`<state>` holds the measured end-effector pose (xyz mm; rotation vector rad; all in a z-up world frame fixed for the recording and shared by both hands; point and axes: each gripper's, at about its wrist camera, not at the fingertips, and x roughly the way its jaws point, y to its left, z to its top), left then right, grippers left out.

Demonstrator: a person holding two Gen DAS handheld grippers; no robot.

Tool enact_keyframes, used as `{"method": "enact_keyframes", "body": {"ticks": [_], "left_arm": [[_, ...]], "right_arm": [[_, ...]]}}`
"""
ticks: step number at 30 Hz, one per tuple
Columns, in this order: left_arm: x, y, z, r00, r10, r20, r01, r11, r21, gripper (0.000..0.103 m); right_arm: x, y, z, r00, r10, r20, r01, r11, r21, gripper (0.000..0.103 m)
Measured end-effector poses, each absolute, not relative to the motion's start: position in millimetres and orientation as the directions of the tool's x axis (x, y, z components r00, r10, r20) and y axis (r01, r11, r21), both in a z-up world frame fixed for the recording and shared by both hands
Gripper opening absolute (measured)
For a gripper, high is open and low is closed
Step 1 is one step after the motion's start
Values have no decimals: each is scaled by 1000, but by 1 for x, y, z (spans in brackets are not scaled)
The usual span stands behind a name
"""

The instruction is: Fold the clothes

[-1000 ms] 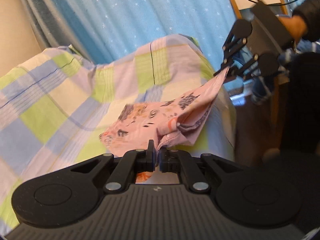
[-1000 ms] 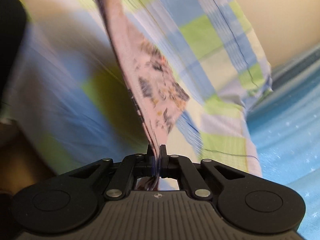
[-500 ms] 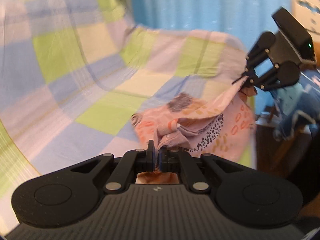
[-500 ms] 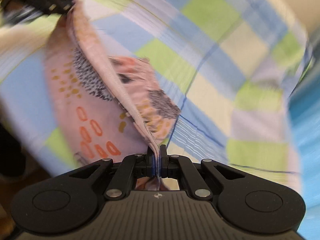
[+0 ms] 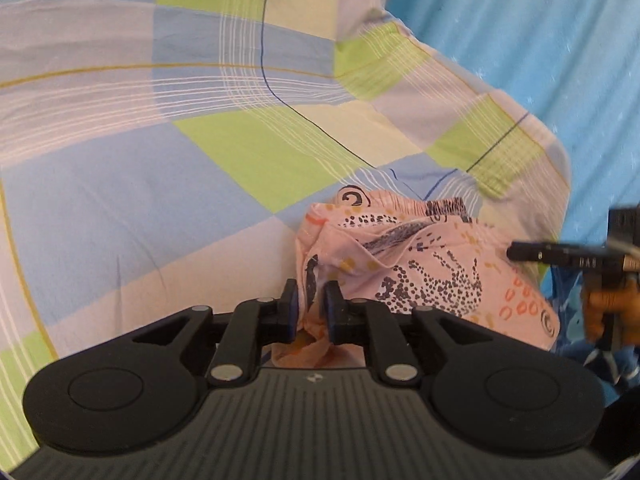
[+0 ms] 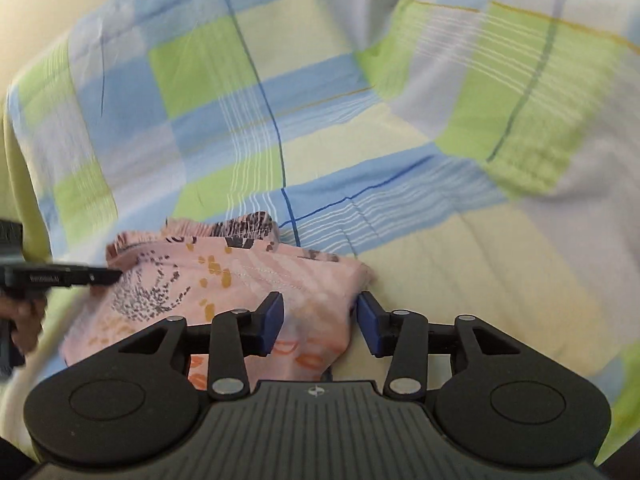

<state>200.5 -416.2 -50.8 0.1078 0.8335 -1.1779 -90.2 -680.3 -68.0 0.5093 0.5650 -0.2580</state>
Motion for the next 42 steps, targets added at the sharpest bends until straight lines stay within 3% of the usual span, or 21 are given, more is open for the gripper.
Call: {"method": "enact_keyframes", "body": {"ticks": [3,6,12,13,14,15,16,19,26,34,35,36,42], "left_arm": [[195,-417,-48,180,-759,-625,827,461,-322,11],[191,-419,-52,206,-757,-620,798,497,-342,11],[184,-427,-56,224,-763,-607,800,499,-332,12],[182,-427,-57,230,-762,-605,800,502,-328,12],[181,-427,-57,236,-761,-604,800,505,-324,10],[180,-427,-57,241,-761,-602,799,508,-322,3],[179,-425,-58,248,-764,-596,796,512,-324,3],[177,-414,-59,274,-772,-573,788,522,-327,2],[176,-384,-31,326,-829,-455,802,497,-330,2],[213,-413,-61,302,-791,-532,764,535,-361,2],[214,-415,-61,297,-790,-536,767,532,-359,2],[216,-415,-61,296,-789,-538,763,534,-364,2],[227,-392,-43,411,-763,-499,663,626,-411,2]], "right_arm": [[-95,-680,-80,855,-132,-501,376,825,423,51],[-87,-694,-80,855,-146,-497,387,819,424,55],[-93,-702,-88,879,-73,-470,341,785,517,54],[-95,-702,-89,883,-56,-466,331,777,535,51],[-94,-703,-90,881,-56,-471,336,775,536,39],[-94,-704,-90,876,-54,-479,341,770,538,18],[-94,-706,-92,873,-45,-486,346,760,550,10],[-97,-707,-93,871,-49,-489,359,742,565,5],[-107,-691,-57,917,-153,-369,343,776,530,3],[-71,-712,-82,886,-163,-434,401,740,540,5],[-73,-712,-81,889,-167,-426,400,737,545,12],[-74,-712,-79,890,-176,-421,403,736,544,17],[-99,-693,-60,853,-306,-423,485,765,424,18]]}}
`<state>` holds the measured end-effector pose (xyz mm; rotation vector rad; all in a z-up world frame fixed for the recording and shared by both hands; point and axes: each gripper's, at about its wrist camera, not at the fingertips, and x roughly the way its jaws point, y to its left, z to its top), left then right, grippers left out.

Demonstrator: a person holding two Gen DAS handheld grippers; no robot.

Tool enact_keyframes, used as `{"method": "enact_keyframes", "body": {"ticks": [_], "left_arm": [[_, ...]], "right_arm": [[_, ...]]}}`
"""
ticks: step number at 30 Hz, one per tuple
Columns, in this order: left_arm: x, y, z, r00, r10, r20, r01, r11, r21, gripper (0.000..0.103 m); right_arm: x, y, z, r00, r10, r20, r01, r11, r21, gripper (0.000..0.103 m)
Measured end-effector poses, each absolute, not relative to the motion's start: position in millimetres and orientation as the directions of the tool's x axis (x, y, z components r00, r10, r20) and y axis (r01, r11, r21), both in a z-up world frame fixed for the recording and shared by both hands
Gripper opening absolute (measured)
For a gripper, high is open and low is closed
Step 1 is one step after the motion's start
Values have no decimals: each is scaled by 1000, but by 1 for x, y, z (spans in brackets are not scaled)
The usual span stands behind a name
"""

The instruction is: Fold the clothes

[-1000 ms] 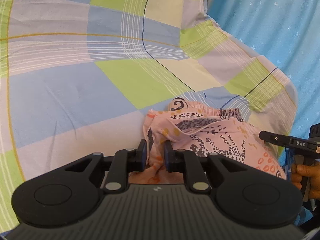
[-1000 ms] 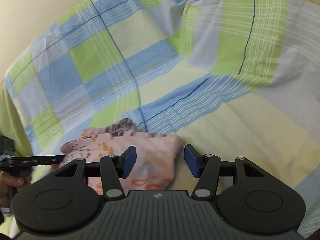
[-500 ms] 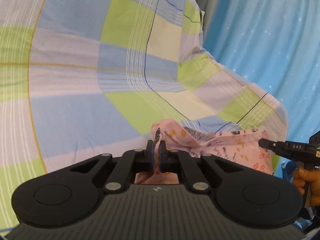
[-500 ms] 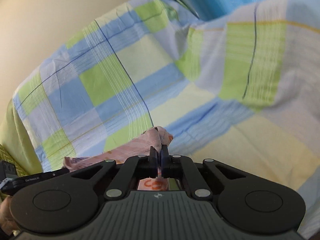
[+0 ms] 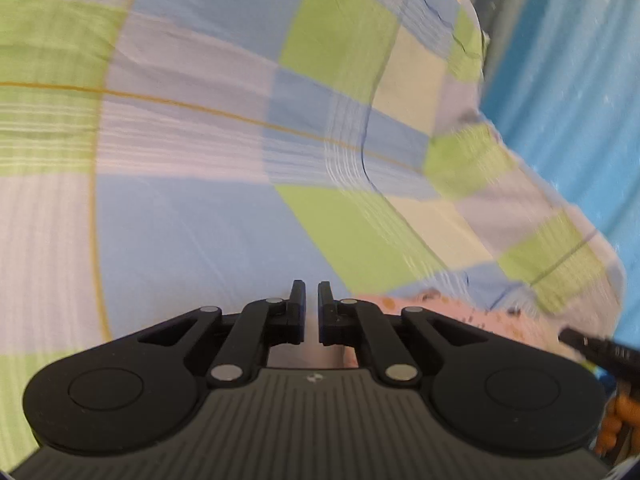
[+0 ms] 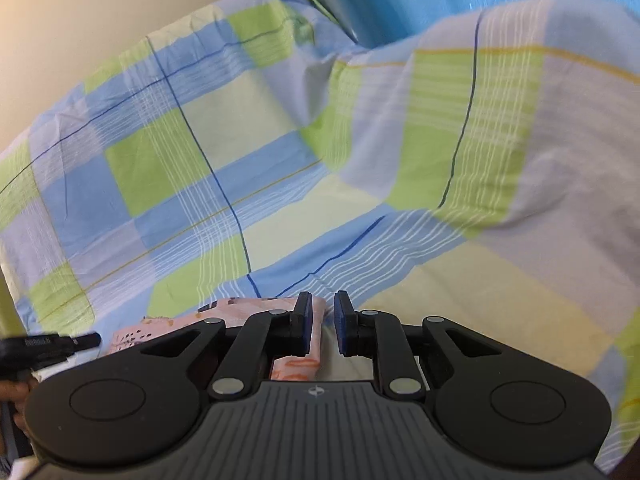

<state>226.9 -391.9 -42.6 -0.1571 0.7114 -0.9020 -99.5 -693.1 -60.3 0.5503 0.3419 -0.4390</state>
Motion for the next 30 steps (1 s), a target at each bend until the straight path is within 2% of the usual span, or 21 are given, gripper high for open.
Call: {"method": "enact_keyframes", "body": {"ticks": [3,7,8,9,11,13,16,19,22,23,24,25,26,27,30], "left_arm": [[207,-389,-29,391,-779,-491,691,600,-403,3],[184,-417,-32,338,-769,-543,736,575,-357,6],[184,-422,-34,346,-756,-556,737,585,-338,8],[185,-425,-37,357,-743,-566,737,596,-318,16],[192,-425,-41,355,-732,-582,738,601,-307,24],[199,-421,-46,336,-728,-598,743,595,-307,27],[209,-416,-53,311,-724,-616,749,586,-311,27],[214,-416,-56,274,-743,-611,750,562,-348,26],[213,-424,-54,232,-743,-627,792,519,-322,23],[211,-427,-54,227,-740,-633,807,507,-303,9],[210,-430,-55,226,-735,-639,819,499,-285,3],[209,-431,-55,225,-736,-638,825,492,-277,2],[209,-428,-55,226,-742,-631,825,490,-281,1],[209,-425,-54,236,-751,-617,824,491,-282,0],[209,-418,-46,289,-784,-550,825,495,-272,0]], "right_arm": [[-108,-674,-49,863,-304,-404,454,817,356,19],[-97,-651,-47,865,-260,-429,412,857,310,26],[-95,-650,-48,862,-255,-438,406,865,295,26],[-92,-650,-49,860,-252,-444,401,872,282,28],[-93,-659,-52,857,-259,-446,411,865,287,33],[-95,-676,-60,859,-237,-454,423,829,367,35],[-95,-697,-75,868,-195,-457,426,766,481,35],[-89,-707,-84,875,-167,-455,417,737,532,36],[-82,-710,-91,877,-157,-453,419,711,565,38],[-80,-711,-92,879,-156,-451,419,703,574,38],[-77,-712,-92,880,-156,-448,419,698,581,37],[-75,-713,-92,881,-150,-449,418,692,588,33],[-73,-714,-93,879,-139,-455,416,688,594,13],[-71,-714,-93,876,-129,-465,416,690,592,4],[-73,-709,-83,864,-173,-472,437,723,535,3]]}}
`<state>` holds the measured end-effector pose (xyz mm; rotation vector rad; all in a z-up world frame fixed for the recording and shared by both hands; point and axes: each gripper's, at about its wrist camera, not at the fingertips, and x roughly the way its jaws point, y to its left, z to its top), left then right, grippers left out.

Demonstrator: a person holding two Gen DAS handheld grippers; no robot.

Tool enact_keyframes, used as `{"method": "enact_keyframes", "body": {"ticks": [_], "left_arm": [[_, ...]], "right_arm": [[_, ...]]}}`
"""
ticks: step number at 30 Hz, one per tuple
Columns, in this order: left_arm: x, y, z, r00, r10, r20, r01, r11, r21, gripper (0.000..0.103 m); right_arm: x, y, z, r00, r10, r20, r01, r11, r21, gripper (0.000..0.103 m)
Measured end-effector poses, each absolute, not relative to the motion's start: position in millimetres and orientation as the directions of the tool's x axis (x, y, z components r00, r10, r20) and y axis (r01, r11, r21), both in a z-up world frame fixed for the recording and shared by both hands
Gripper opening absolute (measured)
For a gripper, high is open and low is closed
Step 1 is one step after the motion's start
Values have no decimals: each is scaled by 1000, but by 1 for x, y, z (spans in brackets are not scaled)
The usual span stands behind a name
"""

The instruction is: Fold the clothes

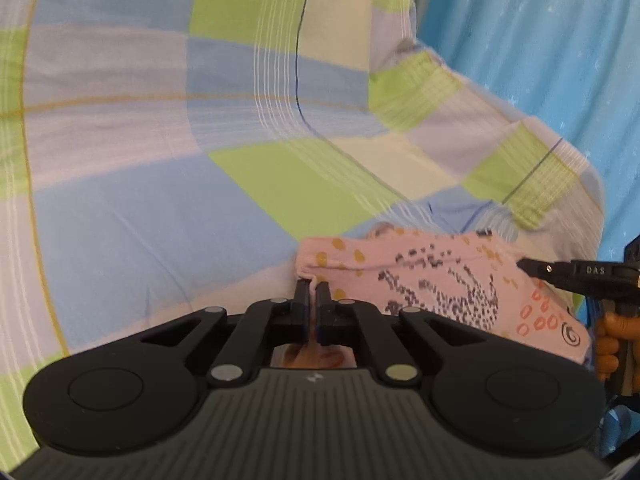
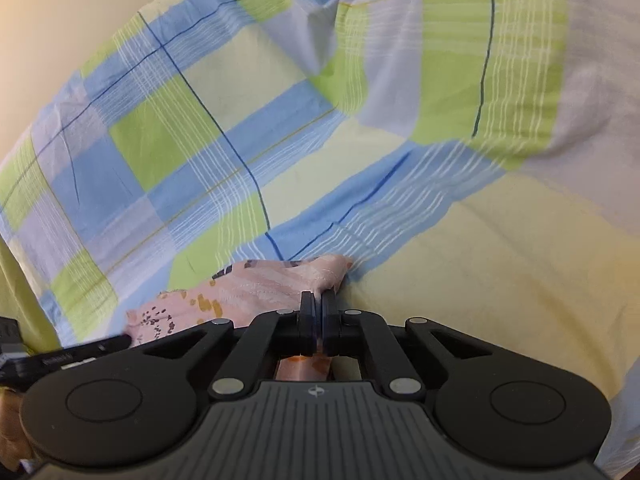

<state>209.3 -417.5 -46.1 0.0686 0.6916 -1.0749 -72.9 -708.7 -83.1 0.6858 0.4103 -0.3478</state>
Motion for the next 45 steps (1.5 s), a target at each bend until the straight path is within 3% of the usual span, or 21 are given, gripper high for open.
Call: {"method": "enact_keyframes", "body": {"ticks": [3,8,10,14,19,22,25,29,32,37,41,43,45], "left_arm": [[219,-421,-47,291,-793,-535,812,500,-300,0],[222,-426,-59,300,-768,-566,801,525,-288,1],[224,-419,-54,335,-754,-565,772,563,-294,3],[214,-407,-29,409,-725,-555,765,603,-224,4],[190,-434,-25,241,-783,-573,824,477,-305,5],[181,-463,-43,208,-744,-635,844,465,-268,5],[184,-477,-54,220,-746,-628,846,466,-258,7],[194,-483,-51,249,-753,-609,836,484,-257,12],[190,-477,-40,278,-748,-603,820,511,-256,11],[141,-451,-20,245,-753,-611,898,414,-150,12],[98,-438,-22,183,-741,-646,970,245,-5,17],[84,-432,-27,201,-731,-652,977,202,75,18],[76,-423,-28,212,-736,-642,977,162,136,20]], "right_arm": [[-78,-710,-76,875,-203,-440,437,724,534,3],[-74,-706,-86,832,-232,-504,488,738,466,5],[-82,-706,-83,826,-269,-496,509,734,450,15],[-95,-695,-69,835,-313,-452,508,753,418,17],[-76,-666,-53,891,-207,-404,369,848,380,17],[-49,-650,-54,879,-112,-463,274,914,299,17],[-26,-641,-63,839,-67,-539,215,953,215,17],[-17,-648,-72,815,-151,-559,274,951,142,12],[-34,-661,-66,819,-206,-536,360,911,200,19],[-88,-649,-47,865,-180,-468,347,889,298,21],[-116,-614,-41,871,-106,-480,277,912,302,23],[-123,-592,-34,849,-137,-510,265,946,187,24],[-131,-567,-32,812,-252,-527,265,963,-52,43]]}}
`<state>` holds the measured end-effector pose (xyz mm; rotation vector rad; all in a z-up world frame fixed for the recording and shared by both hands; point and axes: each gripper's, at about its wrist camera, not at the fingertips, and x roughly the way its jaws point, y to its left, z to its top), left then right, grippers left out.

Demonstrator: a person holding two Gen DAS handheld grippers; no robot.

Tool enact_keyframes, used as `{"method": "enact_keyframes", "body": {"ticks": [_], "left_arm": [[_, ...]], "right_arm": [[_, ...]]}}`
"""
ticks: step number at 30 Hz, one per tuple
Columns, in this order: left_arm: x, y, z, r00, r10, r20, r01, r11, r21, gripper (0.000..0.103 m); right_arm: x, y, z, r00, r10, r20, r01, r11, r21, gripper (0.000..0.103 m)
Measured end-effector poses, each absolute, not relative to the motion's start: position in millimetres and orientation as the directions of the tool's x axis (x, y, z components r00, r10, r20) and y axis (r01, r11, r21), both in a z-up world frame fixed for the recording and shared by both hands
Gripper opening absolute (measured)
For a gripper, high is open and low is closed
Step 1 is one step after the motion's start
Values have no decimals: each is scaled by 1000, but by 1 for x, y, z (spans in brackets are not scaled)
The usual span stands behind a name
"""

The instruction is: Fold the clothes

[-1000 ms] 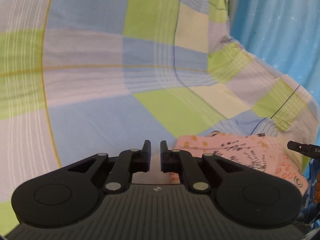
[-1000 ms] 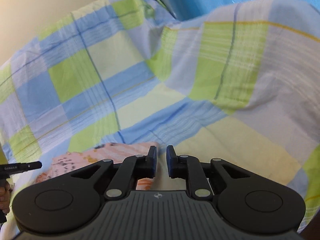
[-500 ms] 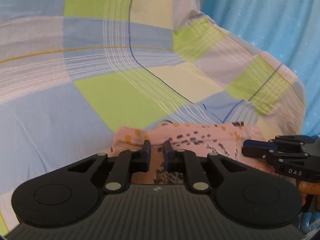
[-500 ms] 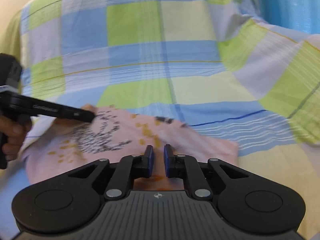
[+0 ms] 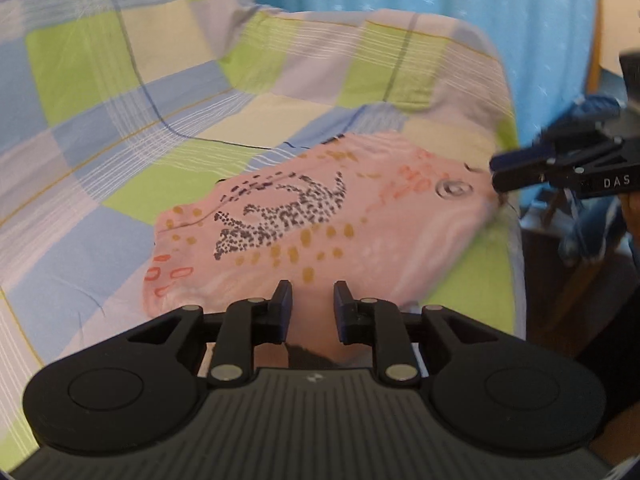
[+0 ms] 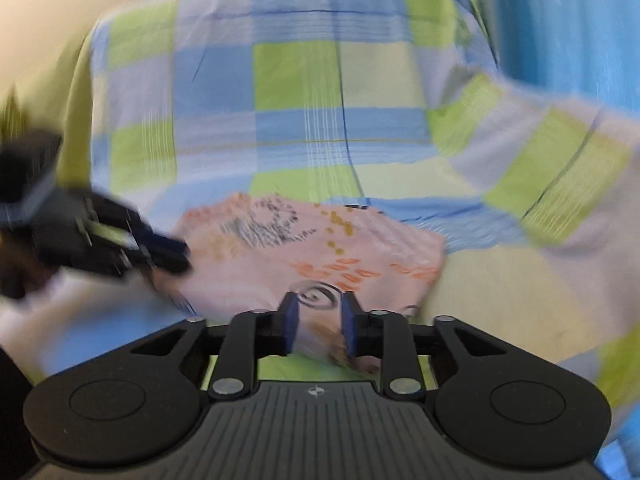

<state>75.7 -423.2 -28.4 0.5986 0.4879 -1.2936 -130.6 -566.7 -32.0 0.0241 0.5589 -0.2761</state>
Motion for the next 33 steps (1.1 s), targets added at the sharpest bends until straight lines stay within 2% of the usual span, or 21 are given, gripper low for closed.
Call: {"method": "enact_keyframes", "body": {"ticks": [3,5,7,9,12,14,16,17,20,21,26,30,33], "left_arm": [[56,-408,-30,249,-751,-612,950,65,306,26],[43,-399,-34,253,-756,-603,901,-43,432,27],[32,-392,-42,279,-743,-608,830,-131,542,29],[25,-390,-52,321,-727,-607,767,-177,617,29],[21,-393,-66,368,-728,-579,697,-197,690,29],[17,-396,-76,404,-735,-545,626,-213,750,27],[14,-399,-89,434,-738,-516,533,-251,808,17],[14,-400,-94,441,-734,-516,504,-273,819,8],[17,-399,-99,439,-739,-511,493,-277,825,6],[19,-399,-98,437,-739,-513,507,-268,819,6],[28,-392,-93,408,-743,-530,550,-263,793,4],[29,-392,-86,401,-731,-552,597,-248,763,5],[32,-388,-74,384,-716,-583,660,-228,716,9]], "right_arm": [[-142,-532,-55,758,-456,-466,218,851,-477,47],[-141,-522,-74,744,-493,-452,160,787,-596,46],[-135,-517,-86,733,-470,-491,91,783,-615,36],[-130,-503,-90,754,-477,-452,52,729,-682,36],[-119,-497,-96,745,-494,-448,24,691,-722,39],[-109,-496,-105,715,-536,-449,10,650,-760,50],[-104,-495,-114,699,-567,-435,0,609,-793,49],[-103,-495,-116,700,-566,-435,-1,608,-794,41],[-99,-496,-122,693,-570,-442,-18,599,-801,22],[-98,-497,-125,687,-573,-447,-22,599,-801,0],[-106,-523,-113,633,-589,-503,89,701,-708,0],[-108,-519,-112,628,-569,-530,84,727,-681,0],[-110,-523,-109,595,-583,-554,100,737,-669,0]]}}
